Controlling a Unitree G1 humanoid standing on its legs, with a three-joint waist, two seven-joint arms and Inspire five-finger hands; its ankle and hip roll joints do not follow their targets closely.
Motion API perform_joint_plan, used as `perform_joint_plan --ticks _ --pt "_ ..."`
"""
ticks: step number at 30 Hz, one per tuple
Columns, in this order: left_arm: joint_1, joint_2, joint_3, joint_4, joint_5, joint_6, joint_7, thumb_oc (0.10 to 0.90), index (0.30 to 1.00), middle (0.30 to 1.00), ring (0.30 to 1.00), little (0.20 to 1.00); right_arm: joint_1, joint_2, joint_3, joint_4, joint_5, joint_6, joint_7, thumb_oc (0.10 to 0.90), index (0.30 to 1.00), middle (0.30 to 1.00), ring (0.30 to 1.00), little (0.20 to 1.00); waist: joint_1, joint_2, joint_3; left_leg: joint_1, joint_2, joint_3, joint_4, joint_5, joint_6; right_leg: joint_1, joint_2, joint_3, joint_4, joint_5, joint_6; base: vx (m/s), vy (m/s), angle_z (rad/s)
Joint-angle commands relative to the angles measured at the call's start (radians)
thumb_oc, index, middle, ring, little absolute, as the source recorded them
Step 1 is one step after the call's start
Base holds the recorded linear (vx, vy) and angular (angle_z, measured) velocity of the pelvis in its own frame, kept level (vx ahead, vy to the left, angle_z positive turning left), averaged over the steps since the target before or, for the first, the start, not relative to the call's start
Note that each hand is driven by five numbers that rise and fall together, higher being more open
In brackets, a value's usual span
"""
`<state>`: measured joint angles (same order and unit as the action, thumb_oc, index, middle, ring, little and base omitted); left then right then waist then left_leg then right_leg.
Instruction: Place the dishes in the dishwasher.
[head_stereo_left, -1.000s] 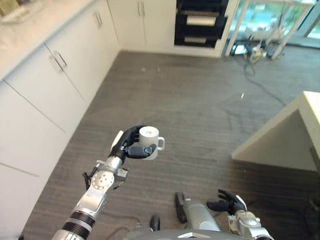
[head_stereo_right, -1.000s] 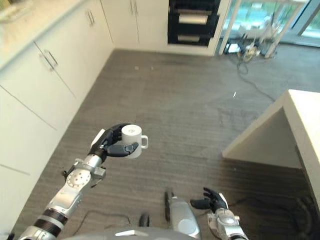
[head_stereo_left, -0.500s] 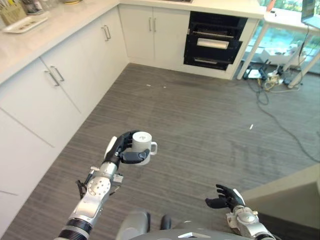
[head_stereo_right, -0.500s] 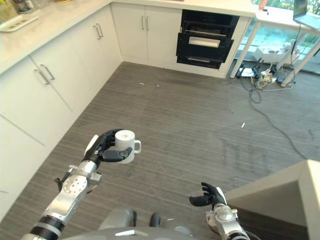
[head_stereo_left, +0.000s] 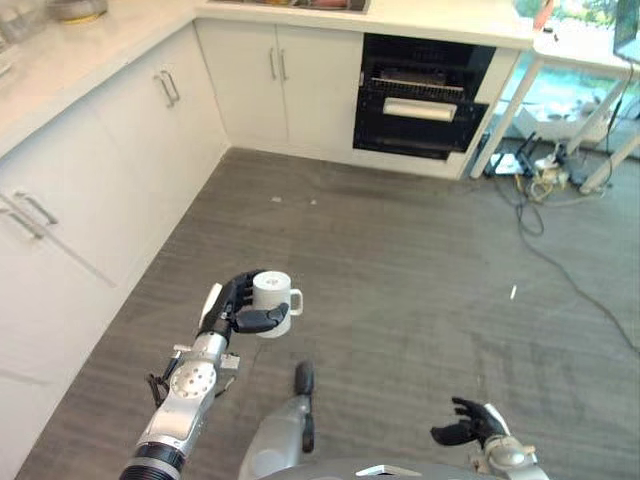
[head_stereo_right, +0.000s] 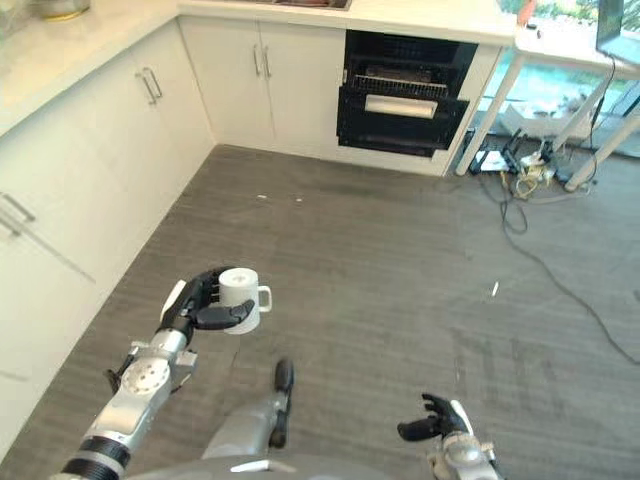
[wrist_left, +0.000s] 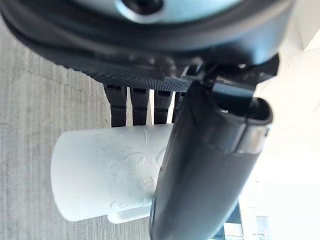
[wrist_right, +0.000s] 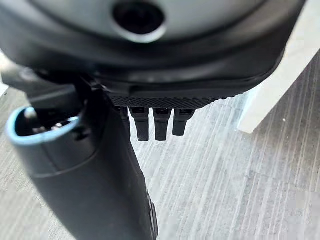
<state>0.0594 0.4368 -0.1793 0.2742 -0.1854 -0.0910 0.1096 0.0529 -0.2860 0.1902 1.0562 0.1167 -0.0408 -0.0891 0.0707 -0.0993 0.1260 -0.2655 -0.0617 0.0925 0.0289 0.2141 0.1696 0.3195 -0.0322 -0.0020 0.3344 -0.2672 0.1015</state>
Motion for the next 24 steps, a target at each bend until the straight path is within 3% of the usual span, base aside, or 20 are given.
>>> perform_joint_plan --ticks 1,3,4,5,6,7,8,9,11,12,13,14,15,16,17,18,20,21,22,24 --pt "-0.099 0.094 0.058 -0.175 0.036 -0.076 0.004 0.4 0.3 0.3 0.3 0.3 -0.06 -0.001 -0.01 -0.046 -0.002 -0.023 -0.01 0.8 0.9 0.9 0.9 0.9 -0.022 0.018 0.016 0.158 0.075 -0.044 -0.049 -0.126 -0.165 -0.241 -0.132 0.006 0.191 0.443 0.057 0.38 0.432 -0.41" --pt "-0.102 0.107 0.057 -0.182 0.049 -0.079 0.003 0.4 0.3 0.3 0.3 0.3 -0.064 0.001 -0.006 -0.053 -0.005 -0.027 -0.013 0.8 0.9 0.9 0.9 0.9 -0.03 0.031 0.021 0.186 0.08 -0.043 -0.053 -0.144 -0.155 -0.277 -0.119 -0.013 0.232 0.445 0.059 0.43 0.379 0.23" --pt "-0.112 0.103 0.048 -0.183 0.057 -0.075 -0.004 0.4 0.3 0.3 0.3 0.3 -0.072 0.01 -0.004 -0.059 -0.002 -0.029 -0.018 0.8 0.9 0.9 0.9 0.9 -0.058 0.042 0.034 0.262 0.067 -0.063 -0.076 -0.172 -0.145 -0.369 -0.045 -0.033 0.273 0.345 0.048 0.47 0.331 0.28" --pt "-0.113 0.103 0.049 -0.183 0.057 -0.075 -0.004 0.4 0.3 0.3 0.3 0.3 -0.072 0.01 -0.004 -0.059 -0.002 -0.029 -0.018 0.8 0.9 0.9 0.9 0.9 -0.059 0.044 0.033 0.26 0.07 -0.064 -0.076 -0.17 -0.146 -0.371 -0.043 -0.034 0.271 0.348 0.047 0.53 0.298 0.26" --pt "-0.118 0.103 0.046 -0.18 0.066 -0.077 -0.005 0.4 0.3 0.3 0.3 0.3 -0.072 0.012 -0.006 -0.062 0.009 -0.034 -0.017 0.8 0.9 0.9 0.9 0.9 -0.08 0.046 0.04 0.296 0.062 -0.077 -0.086 -0.184 -0.146 -0.427 0.021 -0.044 0.228 0.276 0.033 0.33 0.132 0.32" --pt "-0.119 0.101 0.043 -0.182 0.074 -0.077 -0.006 0.4 0.3 0.3 0.3 0.3 -0.067 0.011 -0.007 -0.069 0.014 -0.036 -0.017 0.8 0.9 0.9 0.9 0.9 -0.09 0.04 0.041 0.319 0.053 -0.087 -0.088 -0.197 -0.149 -0.443 0.045 -0.058 0.152 0.258 0.047 0.66 0.226 0.43" --pt "-0.134 0.101 0.045 -0.186 0.075 -0.081 0.004 0.4 0.3 0.3 0.3 0.3 -0.079 -0.003 0.0 -0.089 0.01 -0.04 -0.022 0.8 0.9 0.9 0.9 0.9 -0.089 0.015 0.036 0.378 0.031 -0.073 -0.085 -0.254 -0.17 -0.455 0.029 -0.187 -0.107 0.228 0.049 0.48 0.131 0.43" --pt "-0.133 0.101 0.044 -0.186 0.075 -0.081 0.004 0.4 0.3 0.3 0.3 0.3 -0.078 -0.003 0.001 -0.09 0.01 -0.04 -0.022 0.8 0.9 0.9 0.9 0.9 -0.095 0.019 0.039 0.383 0.035 -0.08 -0.085 -0.257 -0.173 -0.441 0.034 -0.195 -0.123 0.231 0.048 0.5 0.14 0.44" --pt "-0.141 0.091 0.043 -0.186 0.092 -0.088 0.014 0.4 0.3 0.3 0.3 0.3 -0.1 -0.021 0.021 -0.095 -0.004 -0.041 -0.025 0.8 0.9 0.9 0.9 0.9 -0.096 -0.017 0.023 0.455 0.023 -0.049 -0.054 -0.333 -0.188 -0.468 0.057 -0.335 -0.279 0.267 0.043 0.49 0.114 0.17" --pt "-0.14 0.091 0.043 -0.186 0.092 -0.088 0.014 0.4 0.3 0.3 0.3 0.3 -0.1 -0.021 0.021 -0.096 -0.004 -0.041 -0.025 0.8 0.9 0.9 0.9 0.9 -0.095 -0.015 0.025 0.456 0.025 -0.049 -0.05 -0.337 -0.188 -0.465 0.06 -0.336 -0.281 0.267 0.043 0.67 0.085 -0.21" --pt "-0.132 0.088 0.041 -0.189 0.1 -0.092 0.01 0.4 0.3 0.3 0.3 0.3 -0.093 -0.037 0.025 -0.105 -0.02 -0.039 -0.031 0.8 0.9 0.9 0.9 0.9 -0.092 -0.024 0.012 0.49 0.026 -0.042 0.028 -0.356 -0.196 -0.427 0.07 -0.352 -0.292 0.261 0.013 0.33 0.02 -0.32" --pt "-0.132 0.088 0.041 -0.19 0.1 -0.092 0.01 0.4 0.3 0.3 0.3 0.3 -0.092 -0.037 0.024 -0.106 -0.02 -0.039 -0.031 0.8 0.9 0.9 0.9 0.9 -0.093 -0.027 0.012 0.486 0.023 -0.043 0.03 -0.353 -0.195 -0.428 0.067 -0.353 -0.295 0.265 0.013 0.54 0.02 -0.26" --pt "-0.128 0.078 0.036 -0.189 0.097 -0.091 0.004 0.4 0.3 0.3 0.3 0.3 -0.086 -0.041 0.033 -0.109 -0.023 -0.038 -0.029 0.8 0.9 0.9 0.9 0.9 -0.102 -0.026 -0.007 0.497 0.032 -0.041 0.098 -0.347 -0.215 -0.394 0.084 -0.321 -0.29 0.256 -0.023 0.5 -0.035 -0.22" --pt "-0.126 0.065 0.031 -0.182 0.081 -0.093 0.0 0.4 0.3 0.3 0.3 0.3 -0.075 -0.052 0.032 -0.119 -0.018 -0.037 -0.027 0.8 0.9 0.9 0.9 0.9 -0.111 -0.028 -0.021 0.426 0.068 -0.026 0.392 -0.233 -0.288 -0.342 0.089 -0.28 -0.3 0.265 -0.052 0.62 -0.052 -0.06" --pt "-0.128 0.065 0.027 -0.184 0.079 -0.092 0.002 0.4 0.3 0.3 0.3 0.3 -0.082 -0.066 0.038 -0.131 -0.013 -0.038 -0.037 0.8 0.9 0.9 0.9 0.9 -0.103 -0.036 -0.006 0.331 0.076 -0.041 0.588 -0.172 -0.301 -0.321 0.087 -0.256 -0.302 0.271 -0.075 0.39 -0.053 0.01" --pt "-0.13 0.066 0.027 -0.184 0.079 -0.092 0.002 0.4 0.3 0.3 0.3 0.3 -0.083 -0.065 0.037 -0.131 -0.013 -0.038 -0.037 0.8 0.9 0.9 0.9 0.9 -0.106 -0.038 -0.012 0.315 0.074 -0.044 0.599 -0.17 -0.3 -0.331 0.084 -0.259 -0.303 0.275 -0.076 0.19 -0.031 0.11" --pt "-0.146 0.067 0.017 -0.171 0.068 -0.094 0.019 0.4 0.3 0.3 0.3 0.3 -0.096 -0.084 0.053 -0.135 0.001 -0.039 -0.042 0.8 0.9 0.9 0.9 0.9 -0.084 -0.046 0.008 0.183 0.062 -0.055 0.814 -0.202 -0.254 -0.288 0.091 -0.182 -0.329 0.266 -0.099 0.18 0.04 -0.65" --pt "-0.149 0.06 0.017 -0.169 0.057 -0.091 0.021 0.4 0.3 0.3 0.3 0.3 -0.103 -0.09 0.066 -0.124 -0.008 -0.037 -0.042 0.8 0.9 0.9 0.9 0.9 -0.068 -0.041 0.012 0.148 0.048 -0.067 0.782 -0.238 -0.231 -0.267 0.093 -0.155 -0.346 0.261 -0.091 0.31 0.213 -1.46" --pt "-0.149 0.046 0.023 -0.168 0.059 -0.09 0.027 0.4 0.3 0.3 0.3 0.3 -0.11 -0.087 0.078 -0.112 -0.016 -0.033 -0.039 0.8 0.9 0.9 0.9 0.9 -0.047 -0.031 0.015 0.13 0.079 -0.072 0.615 -0.306 -0.199 -0.237 0.086 -0.116 -0.356 0.246 -0.073 0.36 0.267 -1.16" --pt "-0.149 0.041 0.029 -0.164 0.065 -0.093 0.035 0.4 0.3 0.3 0.3 0.3 -0.112 -0.089 0.082 -0.115 -0.022 -0.032 -0.038 0.8 0.9 0.9 0.9 0.9 -0.033 -0.037 0.023 0.124 0.07 -0.087 0.536 -0.317 -0.191 -0.228 0.071 -0.087 -0.353 0.239 -0.065 0.21 0.17 -1.1"
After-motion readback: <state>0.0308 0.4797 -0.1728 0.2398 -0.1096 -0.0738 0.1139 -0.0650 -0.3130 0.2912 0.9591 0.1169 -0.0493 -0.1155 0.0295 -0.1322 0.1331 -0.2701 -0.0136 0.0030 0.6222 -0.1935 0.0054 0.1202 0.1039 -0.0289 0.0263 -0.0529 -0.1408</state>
